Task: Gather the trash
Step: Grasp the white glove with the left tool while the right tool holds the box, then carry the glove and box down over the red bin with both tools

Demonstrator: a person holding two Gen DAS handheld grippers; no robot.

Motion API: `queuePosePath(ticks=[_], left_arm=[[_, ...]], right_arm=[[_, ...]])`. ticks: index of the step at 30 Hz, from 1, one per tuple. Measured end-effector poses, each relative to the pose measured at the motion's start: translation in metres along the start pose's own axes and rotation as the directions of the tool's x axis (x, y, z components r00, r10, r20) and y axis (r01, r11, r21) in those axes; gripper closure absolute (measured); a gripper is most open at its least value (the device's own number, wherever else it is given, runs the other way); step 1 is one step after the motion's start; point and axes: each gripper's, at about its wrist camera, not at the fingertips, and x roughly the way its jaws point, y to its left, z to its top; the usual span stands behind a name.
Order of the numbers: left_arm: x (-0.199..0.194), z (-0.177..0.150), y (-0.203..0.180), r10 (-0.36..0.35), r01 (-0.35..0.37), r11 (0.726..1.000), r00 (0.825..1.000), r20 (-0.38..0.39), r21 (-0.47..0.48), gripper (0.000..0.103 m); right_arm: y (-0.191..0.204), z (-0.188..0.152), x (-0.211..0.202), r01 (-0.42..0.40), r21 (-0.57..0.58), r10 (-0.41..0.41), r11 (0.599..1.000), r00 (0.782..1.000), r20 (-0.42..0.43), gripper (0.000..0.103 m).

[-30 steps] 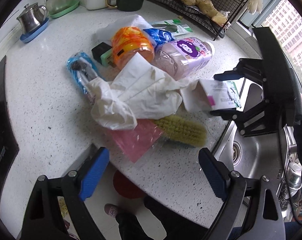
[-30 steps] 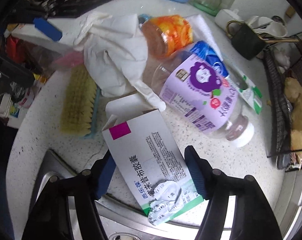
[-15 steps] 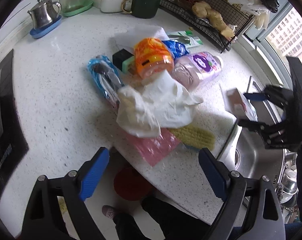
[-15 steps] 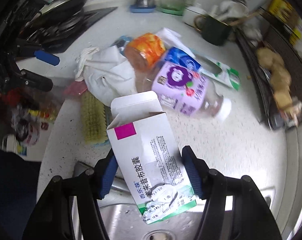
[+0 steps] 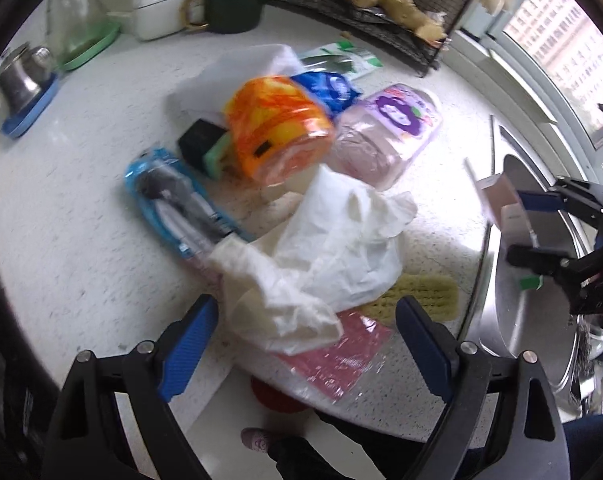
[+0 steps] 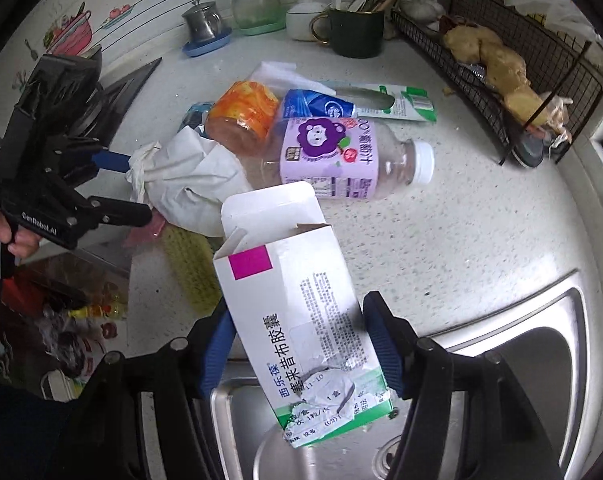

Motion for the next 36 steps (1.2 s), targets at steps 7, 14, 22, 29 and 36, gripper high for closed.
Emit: queuePosePath(ticks=[7, 14, 22, 29, 36], left_arm=[[0.013, 0.004, -0.009, 0.018, -0.016, 0.994, 1.0, -0.017, 0.109, 0.051], [-0.002, 0.007, -0.01, -0.004, 0.0, 0.994, 0.999, 0.034, 0.11, 0.079], [-0.039, 0.011, -0.02, -0.035, 0.018, 0.988, 0.993, 0.112, 0.152, 0.085], [-0.067, 0.006, -0.027, -0.065, 0.037, 0.981, 0.987, 0.144, 0.19, 0.095], [-0.093, -0.009, -0.031, -0.1, 0.055, 0.963, 0.982, 0.163, 0.262, 0.099]], right_arm=[[0.007, 0.002, 0.006, -0.049, 0.078, 0.05, 0.996, 0.999, 0.001, 0.043], [0.008, 0.004, 0.008, -0.055, 0.11, 0.055, 0.992, 0.998, 0.001, 0.043], [0.01, 0.004, 0.001, -0.059, 0.126, 0.058, 0.99, 0.998, 0.013, 0.043], [0.024, 0.01, -0.013, -0.044, 0.132, 0.037, 0.99, 0.998, 0.053, 0.043], [0.047, 0.006, -0.035, -0.017, 0.18, -0.001, 0.983, 0.995, 0.096, 0.043]])
